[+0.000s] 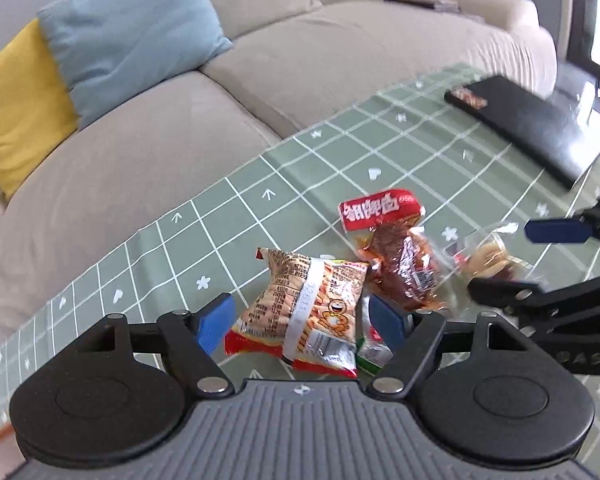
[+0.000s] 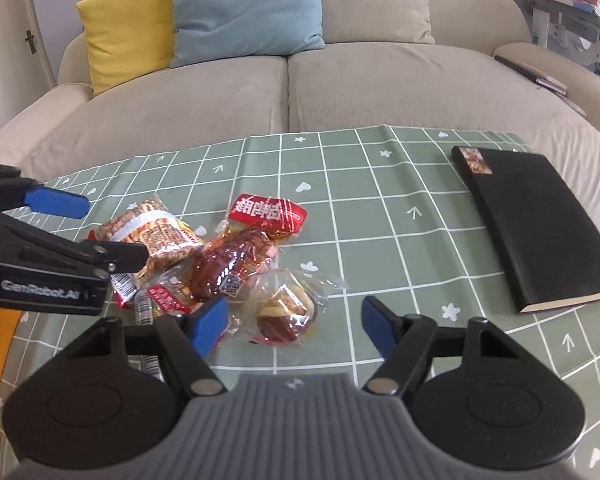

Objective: Organize snacks
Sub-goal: 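Grasp the striped biscuit packet with the left tool while the right tool grasps the wrapped round candy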

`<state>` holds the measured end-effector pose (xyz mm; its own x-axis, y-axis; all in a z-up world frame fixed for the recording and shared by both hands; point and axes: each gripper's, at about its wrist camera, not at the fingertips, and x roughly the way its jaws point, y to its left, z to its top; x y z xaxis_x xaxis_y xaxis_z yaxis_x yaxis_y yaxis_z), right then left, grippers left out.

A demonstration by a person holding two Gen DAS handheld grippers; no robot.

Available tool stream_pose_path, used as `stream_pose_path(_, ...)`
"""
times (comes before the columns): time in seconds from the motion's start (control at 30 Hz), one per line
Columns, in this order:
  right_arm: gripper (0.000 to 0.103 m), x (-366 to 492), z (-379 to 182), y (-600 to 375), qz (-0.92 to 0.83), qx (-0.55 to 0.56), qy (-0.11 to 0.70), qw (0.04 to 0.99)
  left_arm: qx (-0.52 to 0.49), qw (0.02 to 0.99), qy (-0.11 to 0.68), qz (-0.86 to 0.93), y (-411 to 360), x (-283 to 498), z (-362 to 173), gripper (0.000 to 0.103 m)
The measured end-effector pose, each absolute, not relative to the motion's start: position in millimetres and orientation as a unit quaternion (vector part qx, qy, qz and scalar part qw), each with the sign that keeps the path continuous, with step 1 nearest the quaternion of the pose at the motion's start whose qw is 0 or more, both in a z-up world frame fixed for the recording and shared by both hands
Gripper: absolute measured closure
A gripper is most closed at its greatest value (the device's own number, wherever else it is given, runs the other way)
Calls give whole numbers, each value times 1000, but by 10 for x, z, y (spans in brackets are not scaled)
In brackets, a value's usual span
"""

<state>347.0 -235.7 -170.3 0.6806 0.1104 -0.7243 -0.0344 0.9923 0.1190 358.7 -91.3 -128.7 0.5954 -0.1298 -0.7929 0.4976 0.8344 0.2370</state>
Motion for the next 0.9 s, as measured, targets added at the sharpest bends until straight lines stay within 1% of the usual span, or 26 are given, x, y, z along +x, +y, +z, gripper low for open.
stream_pose_path(0.1, 36, 3482, -1720, -2387, 43, 61, 399, 914, 237, 853, 431, -175, -966, 3683, -1384, 14)
stream_pose_path(0.17, 46, 3492, -1728, -2382, 45, 57, 402, 913, 239, 852, 434, -171, -984, 3707, -1421, 14)
stream_pose_path(0.23, 52, 3494, -1738, -2380, 50, 56, 404, 911, 238, 851, 436, -170, -996, 3723, -1440, 16)
stream_pose_path(0.27, 54, 3488, -1737, -2379, 53, 56, 403, 912, 241, 852, 434, -167, -1009, 3713, -1445, 18)
stream_pose_path(0.3, 55, 3489, -1738, -2379, 55, 55, 403, 912, 244, 852, 432, -166, -1016, 3704, -1441, 23)
stream_pose_path(0.33, 59, 3485, -1736, -2371, 57, 54, 403, 912, 244, 852, 432, -167, -1025, 3701, -1440, 26)
stream_pose_path(0.53, 61, 3443, -1719, -2335, 59, 47, 409, 909, 256, 851, 429, -162, -1057, 3609, -1431, 39)
stream_pose_path(0.6, 62, 3411, -1709, -2318, 61, 43, 412, 908, 251, 853, 429, -158, -1042, 3558, -1411, 48)
stream_pose_path(0.63, 63, 3401, -1705, -2314, 63, 40, 414, 907, 244, 856, 430, -153, -1032, 3525, -1394, 50)
stream_pose_path(0.67, 66, 3383, -1700, -2306, 64, 36, 415, 907, 236, 857, 434, -150, -1023, 3494, -1380, 53)
stream_pose_path(0.77, 69, 3316, -1673, -2299, 61, 32, 420, 905, 222, 864, 428, -145, -1007, 3356, -1327, 55)
stream_pose_path(0.83, 73, 3264, -1654, -2293, 59, 25, 423, 904, 207, 869, 426, -145, -985, 3267, -1279, 56)
stream_pose_path(0.9, 74, 3197, -1627, -2289, 54, 19, 424, 904, 189, 875, 423, -142, -958, 3168, -1211, 57)
